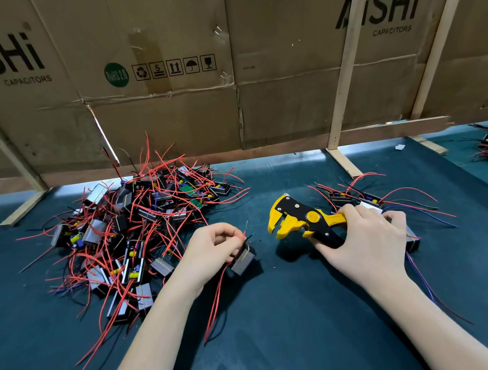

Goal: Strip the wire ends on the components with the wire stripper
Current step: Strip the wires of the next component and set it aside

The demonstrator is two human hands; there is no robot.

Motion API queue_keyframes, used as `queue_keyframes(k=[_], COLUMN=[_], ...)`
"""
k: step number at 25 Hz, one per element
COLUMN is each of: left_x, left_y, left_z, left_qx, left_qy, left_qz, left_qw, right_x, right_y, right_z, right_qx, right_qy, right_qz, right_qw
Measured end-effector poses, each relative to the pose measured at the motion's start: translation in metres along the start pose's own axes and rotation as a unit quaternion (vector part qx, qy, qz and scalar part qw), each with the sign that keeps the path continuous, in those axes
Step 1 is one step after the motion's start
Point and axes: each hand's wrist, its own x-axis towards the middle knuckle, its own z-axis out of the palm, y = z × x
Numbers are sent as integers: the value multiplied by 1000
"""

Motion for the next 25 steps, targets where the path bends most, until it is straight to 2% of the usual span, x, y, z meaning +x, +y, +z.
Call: queue_keyframes(k=[5,9,25], left_x=[-2,-2,-4], left_y=[1,5,4], left_z=[6,7,11], left_qx=[-13,-73,-36], left_qy=[-4,-2,57], left_qz=[25,14,23], left_qw=[1000,997,997], right_x=[0,1,1], right_y=[1,-1,-1], right_z=[2,2,-1], right_qx=[-2,-4,0], right_qy=[-20,-43,-87], right_qz=[8,8,19], right_qw=[1000,999,996])
